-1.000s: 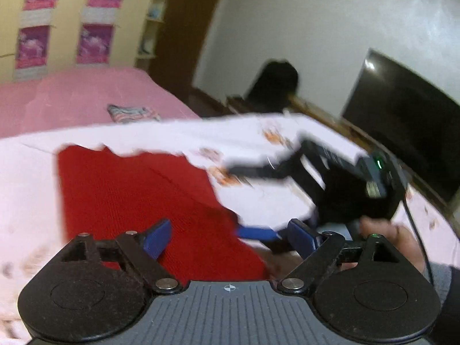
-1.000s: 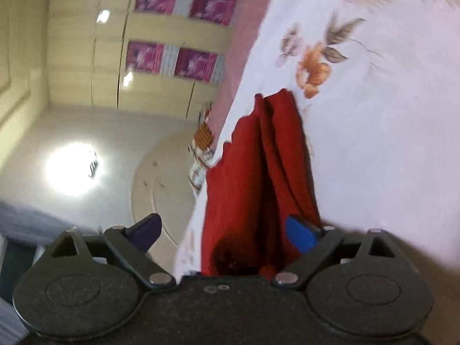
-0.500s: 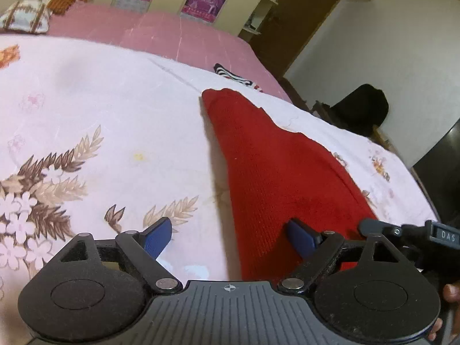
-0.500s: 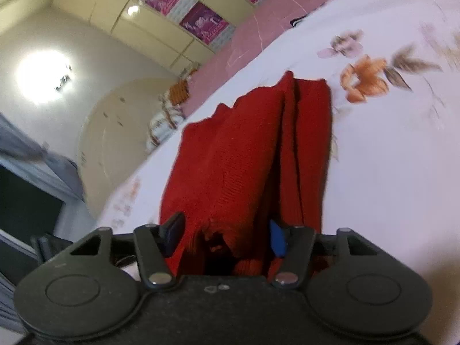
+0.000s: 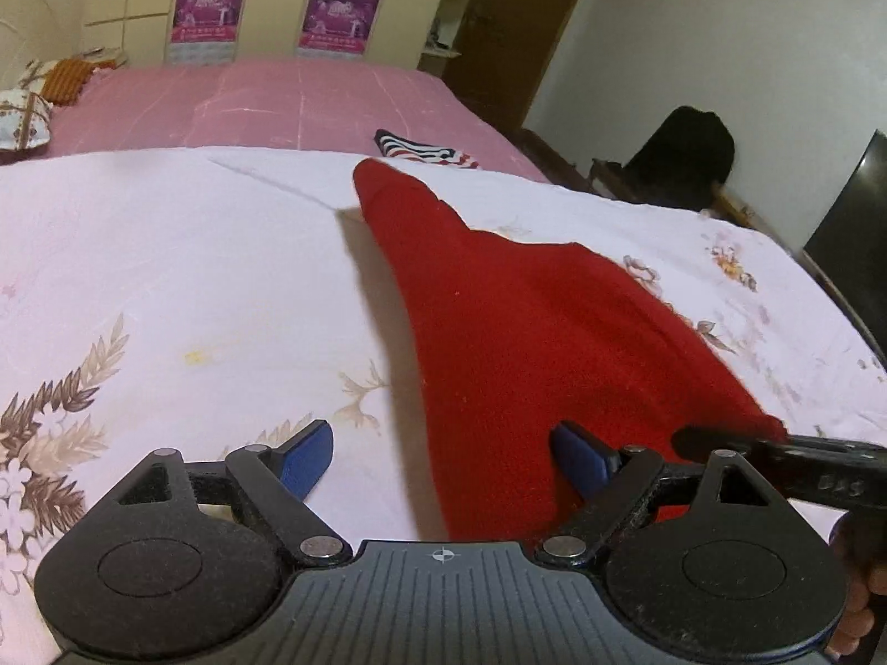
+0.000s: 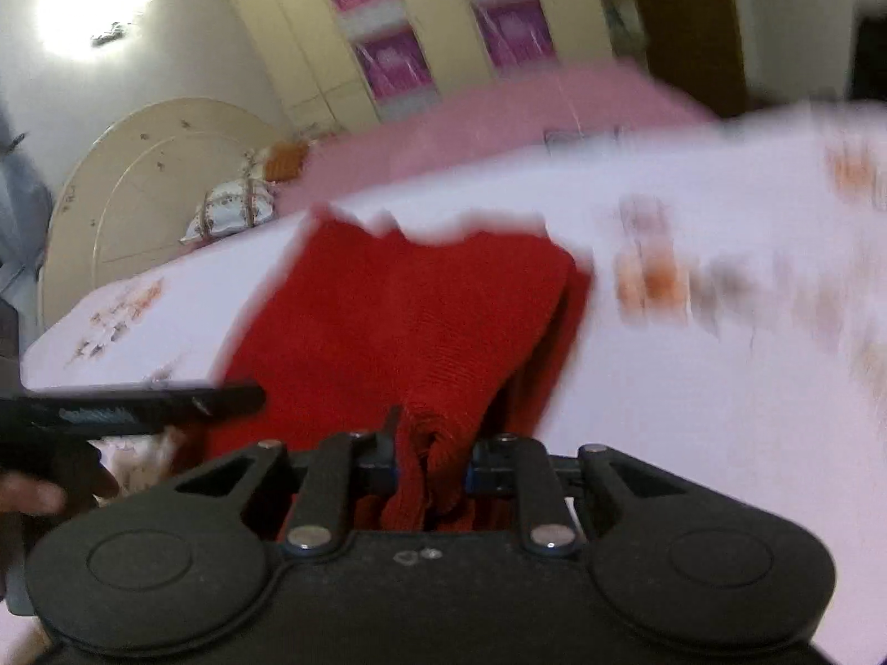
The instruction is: Fold small clothes
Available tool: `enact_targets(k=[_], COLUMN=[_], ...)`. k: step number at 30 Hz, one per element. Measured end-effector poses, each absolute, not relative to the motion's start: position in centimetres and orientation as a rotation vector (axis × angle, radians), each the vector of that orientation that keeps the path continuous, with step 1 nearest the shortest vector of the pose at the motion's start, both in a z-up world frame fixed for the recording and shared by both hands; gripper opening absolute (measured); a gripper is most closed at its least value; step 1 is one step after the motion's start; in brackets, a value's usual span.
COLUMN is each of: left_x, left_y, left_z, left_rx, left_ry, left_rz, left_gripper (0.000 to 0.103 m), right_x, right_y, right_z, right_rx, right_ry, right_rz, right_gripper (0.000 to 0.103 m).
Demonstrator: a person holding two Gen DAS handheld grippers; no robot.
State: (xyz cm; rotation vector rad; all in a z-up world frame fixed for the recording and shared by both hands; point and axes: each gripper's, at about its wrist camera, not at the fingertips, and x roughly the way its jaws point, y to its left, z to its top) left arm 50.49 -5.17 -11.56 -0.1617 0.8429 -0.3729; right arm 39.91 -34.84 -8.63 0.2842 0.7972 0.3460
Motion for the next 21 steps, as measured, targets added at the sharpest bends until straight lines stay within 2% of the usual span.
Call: enact_targets(k=[3, 5, 7, 12, 13, 14, 15, 16, 18, 19, 21], left_x=[50.2, 50.8, 51.4, 54.1, 54.3, 54.3, 54.3, 54.2, 54.1, 54.2, 54.4], left_y=[-4.2, -4.5, -4.5, -4.7, -4.8, -4.8, -5.0, -5.3, -6.0, -6.4, -6.6], left_z=[-10.8, -10.5, -10.2, -11.3, -11.5, -11.5, -11.5, -11.4, -11.3, -11.5, -11.6], left_rx=[-0.172, -0.164, -0.153, -0.168, -0.169, -0.163, -0.151, -0.132, -0.081, -0.063, -0.07], left_ry=[0.843, 0.815, 0.804, 0.853, 0.857, 0.852, 0.842, 0.824, 0.807, 0.816, 0.824], left_rz=[-0.375, -0.381, -0.382, -0.414, -0.419, -0.415, -0.409, -0.398, -0.381, -0.373, -0.375], left_gripper=[0.087, 0.087, 0.087, 0.087, 0.087, 0.087, 0.087, 0.087, 0.087, 0.087, 0.087], right_x=[40.1, 39.9, 41.0, 46.6, 47.2, 47.5, 47.4, 46.7, 44.3, 43.9, 45.1], right_y=[-36.5, -37.7, -39.3, -39.9, -39.8, -39.4, -38.9, -38.3, -37.0, -36.5, -35.8], right_z=[-8.1, -7.4, -7.2, -9.0, -9.5, -9.6, -9.3, -8.7, -7.1, -7.1, -9.1], right_rx=[0.4, 0.437, 0.509, 0.603, 0.605, 0.581, 0.527, 0.458, 0.301, 0.264, 0.19], right_ry=[0.781, 0.718, 0.69, 0.764, 0.781, 0.776, 0.75, 0.708, 0.54, 0.521, 0.627], right_rz=[0.373, 0.357, 0.354, 0.379, 0.387, 0.375, 0.355, 0.325, 0.282, 0.261, 0.185], right_gripper=[0.038, 0.06, 0.063, 0.051, 0.039, 0.02, 0.018, 0.008, 0.008, 0.008, 0.009])
